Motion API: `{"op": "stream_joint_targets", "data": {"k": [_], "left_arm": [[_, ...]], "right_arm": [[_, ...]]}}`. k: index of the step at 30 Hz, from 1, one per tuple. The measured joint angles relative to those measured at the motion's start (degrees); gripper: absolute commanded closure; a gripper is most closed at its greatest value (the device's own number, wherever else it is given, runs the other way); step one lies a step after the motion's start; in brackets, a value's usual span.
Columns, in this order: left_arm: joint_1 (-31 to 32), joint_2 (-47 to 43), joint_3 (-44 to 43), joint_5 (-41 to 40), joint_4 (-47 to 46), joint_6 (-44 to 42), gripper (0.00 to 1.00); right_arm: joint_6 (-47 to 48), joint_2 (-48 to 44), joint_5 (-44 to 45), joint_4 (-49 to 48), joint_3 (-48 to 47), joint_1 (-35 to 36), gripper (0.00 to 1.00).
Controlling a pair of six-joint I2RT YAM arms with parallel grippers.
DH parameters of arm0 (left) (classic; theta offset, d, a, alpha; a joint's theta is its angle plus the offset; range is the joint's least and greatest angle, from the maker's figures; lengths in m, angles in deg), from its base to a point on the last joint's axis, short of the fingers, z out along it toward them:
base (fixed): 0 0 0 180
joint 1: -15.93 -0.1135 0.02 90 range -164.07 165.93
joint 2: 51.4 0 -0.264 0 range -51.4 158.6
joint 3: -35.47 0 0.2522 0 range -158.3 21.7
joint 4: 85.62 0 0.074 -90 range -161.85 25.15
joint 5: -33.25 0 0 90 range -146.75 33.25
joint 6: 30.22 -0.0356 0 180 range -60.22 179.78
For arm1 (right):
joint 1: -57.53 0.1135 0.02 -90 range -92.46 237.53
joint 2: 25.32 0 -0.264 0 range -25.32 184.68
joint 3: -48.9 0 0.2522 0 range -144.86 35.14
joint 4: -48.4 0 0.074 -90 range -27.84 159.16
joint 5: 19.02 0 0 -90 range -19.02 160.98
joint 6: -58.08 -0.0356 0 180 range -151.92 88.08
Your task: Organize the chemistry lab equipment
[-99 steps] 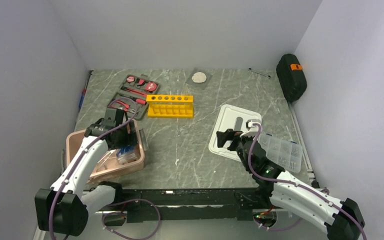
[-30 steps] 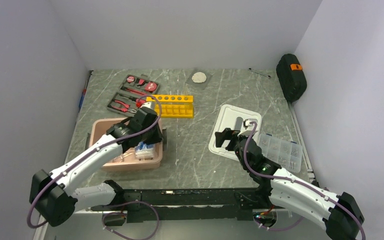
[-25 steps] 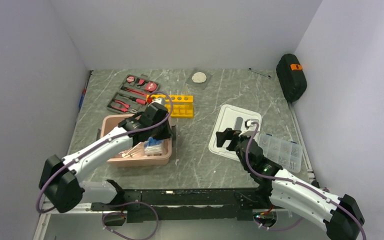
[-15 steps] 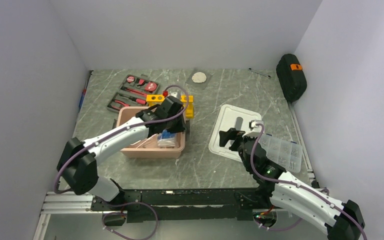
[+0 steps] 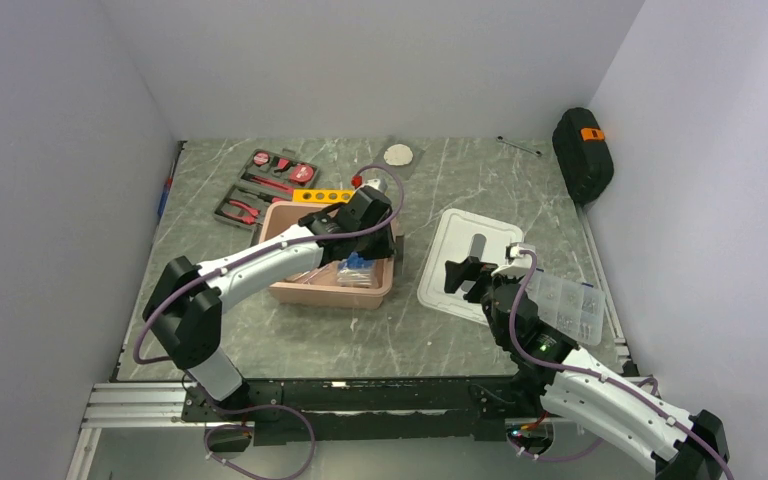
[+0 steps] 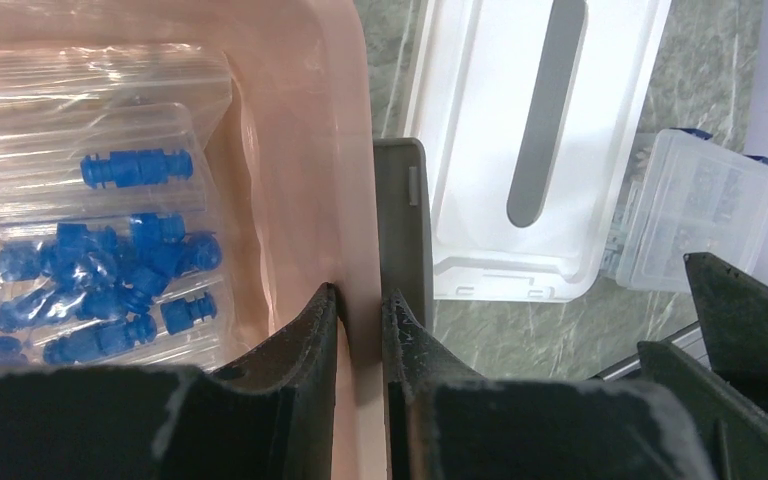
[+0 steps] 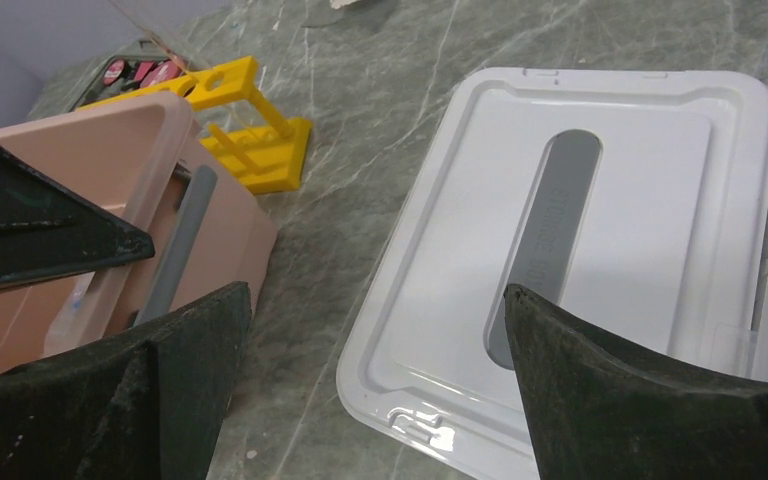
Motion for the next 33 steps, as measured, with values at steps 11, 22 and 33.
{"op": "stream_joint_targets", "data": {"k": [11,22,33], "left_arm": [[0.2,3.2,-2.6,-1.2,-2.3,1.7,0.93],[0.4,2.6,-2.5,-0.7,-5.1,-0.9,0.23],[-0.4,-12.5,1.4,-2.5,-3.7,-10.1,0.01]], "right_arm": [[-0.4,-0.1,0.3,2.1,0.0,0.0,0.00],[-0.9,3.7,-0.4,2.9,-3.5,0.0,0.00],[-4.4,6.8,-0.2,8.5,-11.3,-3.2,0.00]]}}
